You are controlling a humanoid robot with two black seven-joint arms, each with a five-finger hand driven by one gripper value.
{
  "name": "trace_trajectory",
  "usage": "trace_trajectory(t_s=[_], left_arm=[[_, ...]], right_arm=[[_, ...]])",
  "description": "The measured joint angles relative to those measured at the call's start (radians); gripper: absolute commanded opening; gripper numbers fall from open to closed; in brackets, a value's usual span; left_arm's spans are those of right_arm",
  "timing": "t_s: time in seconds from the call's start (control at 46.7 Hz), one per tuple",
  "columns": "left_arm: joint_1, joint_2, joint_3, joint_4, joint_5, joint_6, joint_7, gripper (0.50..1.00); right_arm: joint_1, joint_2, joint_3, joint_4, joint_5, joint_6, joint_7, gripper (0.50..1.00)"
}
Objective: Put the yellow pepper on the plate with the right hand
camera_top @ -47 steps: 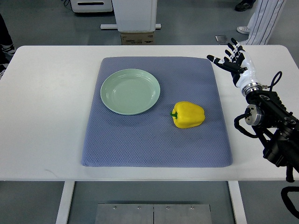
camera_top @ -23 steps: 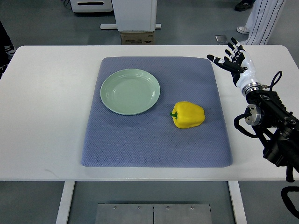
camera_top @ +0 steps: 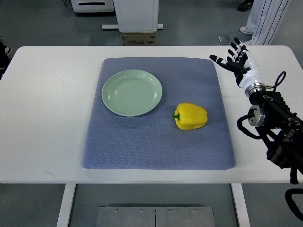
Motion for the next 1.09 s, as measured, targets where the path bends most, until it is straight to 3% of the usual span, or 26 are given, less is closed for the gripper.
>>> trace_trajectory(t_s=[1.092], left_arm=[[0.000, 0.000, 0.000, 0.000, 0.000, 0.000, 0.000, 1.000]], right_arm=[[-0.015, 0.001, -0.003, 0.001, 0.000, 0.015, 0.021, 1.000]])
